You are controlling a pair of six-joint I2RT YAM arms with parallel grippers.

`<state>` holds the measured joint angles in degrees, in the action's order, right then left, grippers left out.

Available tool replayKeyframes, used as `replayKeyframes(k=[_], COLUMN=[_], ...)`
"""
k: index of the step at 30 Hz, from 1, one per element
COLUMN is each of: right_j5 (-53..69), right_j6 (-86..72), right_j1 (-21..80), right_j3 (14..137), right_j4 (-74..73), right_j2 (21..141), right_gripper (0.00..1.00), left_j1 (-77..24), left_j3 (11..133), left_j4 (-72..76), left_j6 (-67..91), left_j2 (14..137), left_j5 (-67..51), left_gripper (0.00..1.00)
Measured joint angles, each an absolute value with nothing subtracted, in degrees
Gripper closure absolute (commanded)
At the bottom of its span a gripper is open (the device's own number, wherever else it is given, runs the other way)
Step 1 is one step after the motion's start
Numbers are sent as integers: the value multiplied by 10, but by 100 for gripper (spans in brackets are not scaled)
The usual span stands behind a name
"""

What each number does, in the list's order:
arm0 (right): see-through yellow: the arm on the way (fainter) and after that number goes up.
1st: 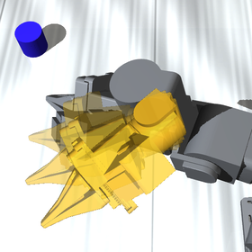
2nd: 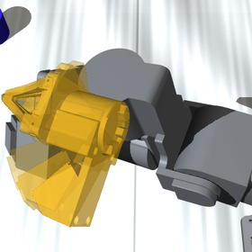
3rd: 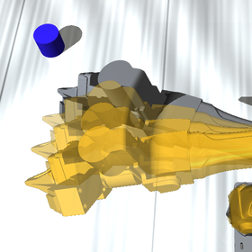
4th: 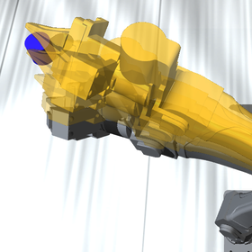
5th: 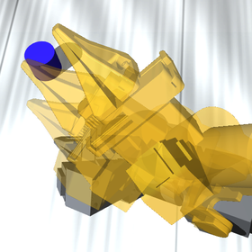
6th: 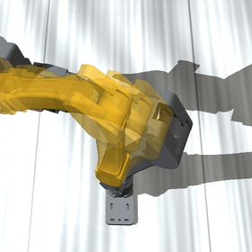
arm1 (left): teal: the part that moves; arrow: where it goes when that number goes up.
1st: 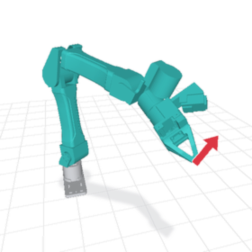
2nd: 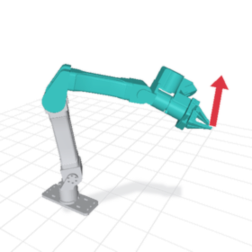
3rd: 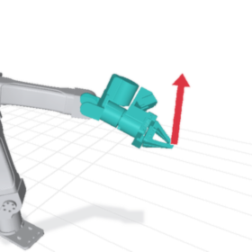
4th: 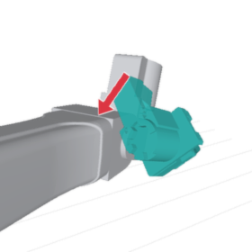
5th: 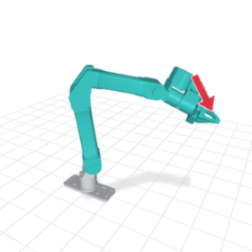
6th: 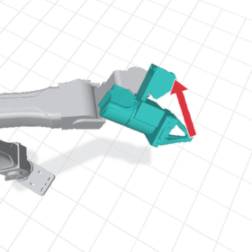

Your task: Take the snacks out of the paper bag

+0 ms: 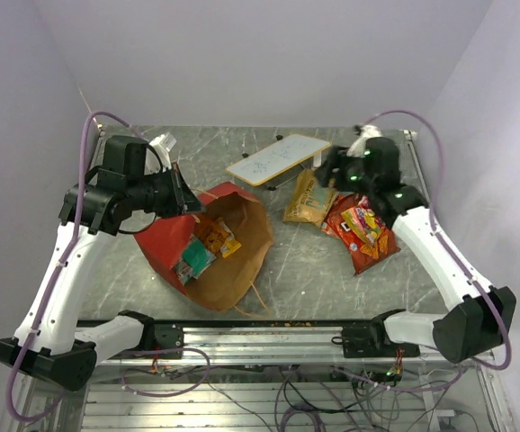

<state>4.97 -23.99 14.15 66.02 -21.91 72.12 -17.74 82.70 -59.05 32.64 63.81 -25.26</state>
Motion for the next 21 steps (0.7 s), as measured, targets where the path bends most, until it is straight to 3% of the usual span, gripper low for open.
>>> replayKeyframes(k=[5,12,16,21], right_j5=[103,163,140,72], right_j6=[-180,-63,-16,-7], right_j1=[341,543,626,656], right_j3=[607,470,456,460], right_j4=[-99,80,175,303], right_j2=[696,663,740,886], right_gripper=[42,41,40,35], left_j1=[-177,-177,-177,-177], left_j3=[823,804,812,823], left_j4=[-593,-590,-590,-590], left_j6=[335,356,359,359], left_j2=[636,628,628,627], left_j5=[-252,-234,-209,-191], left_gripper=[93,93,93,93])
